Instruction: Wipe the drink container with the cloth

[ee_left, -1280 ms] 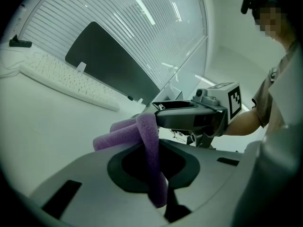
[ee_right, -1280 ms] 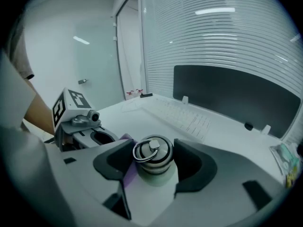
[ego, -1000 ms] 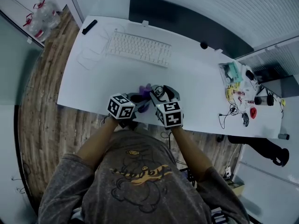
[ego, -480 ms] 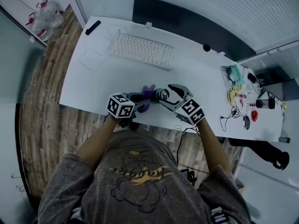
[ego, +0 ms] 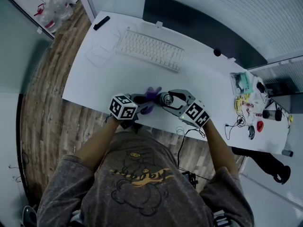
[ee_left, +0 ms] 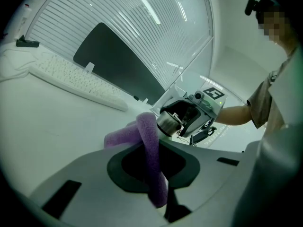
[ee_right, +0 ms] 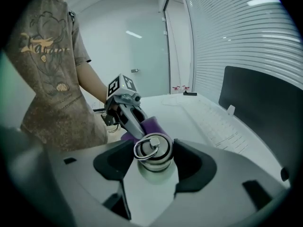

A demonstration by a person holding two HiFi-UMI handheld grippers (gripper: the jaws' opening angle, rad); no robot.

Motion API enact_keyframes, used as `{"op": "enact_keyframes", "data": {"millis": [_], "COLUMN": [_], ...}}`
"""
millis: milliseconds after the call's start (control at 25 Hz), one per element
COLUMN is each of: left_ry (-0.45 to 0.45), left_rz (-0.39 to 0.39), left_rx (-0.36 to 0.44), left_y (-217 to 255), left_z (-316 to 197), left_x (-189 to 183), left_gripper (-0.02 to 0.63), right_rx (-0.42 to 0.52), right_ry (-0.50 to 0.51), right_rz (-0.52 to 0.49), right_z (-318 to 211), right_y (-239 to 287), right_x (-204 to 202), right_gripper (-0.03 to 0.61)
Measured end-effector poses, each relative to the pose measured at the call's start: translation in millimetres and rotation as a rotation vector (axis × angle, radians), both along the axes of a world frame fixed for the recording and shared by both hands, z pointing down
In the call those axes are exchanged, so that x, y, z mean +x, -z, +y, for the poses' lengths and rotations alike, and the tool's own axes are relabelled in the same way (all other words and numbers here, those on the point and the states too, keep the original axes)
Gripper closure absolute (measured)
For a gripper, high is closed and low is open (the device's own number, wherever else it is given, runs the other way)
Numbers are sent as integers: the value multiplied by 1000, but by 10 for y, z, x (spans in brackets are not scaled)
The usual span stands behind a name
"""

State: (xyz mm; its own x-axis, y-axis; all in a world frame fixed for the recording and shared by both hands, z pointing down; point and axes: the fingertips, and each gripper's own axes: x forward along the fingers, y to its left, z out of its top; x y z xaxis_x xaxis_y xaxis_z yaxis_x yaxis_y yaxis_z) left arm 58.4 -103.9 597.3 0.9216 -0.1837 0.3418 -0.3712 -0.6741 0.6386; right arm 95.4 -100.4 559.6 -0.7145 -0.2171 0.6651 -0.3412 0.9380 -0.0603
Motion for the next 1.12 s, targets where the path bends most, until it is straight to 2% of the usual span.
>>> {"op": "enact_keyframes", "data": {"millis": [440,880,1120], "left_ry": [-14,-55,-38], "left_rz": [13,19,1], "left_rx": [4,25,47], "left_y": [-24,-46,-88], "left_z": [134,438,493], "left_x": [108,393,567], "left_gripper": [565,565,565], "right_rx": [-13,-45,-54], "right_ry": [-127,-315,-438], "right_rz": [-69,-121,-134], "right_z": [-96,-176,-202], "right_y": [15,26,22], "right_x": [-37,33,78], "right_gripper": [313,314,316]}}
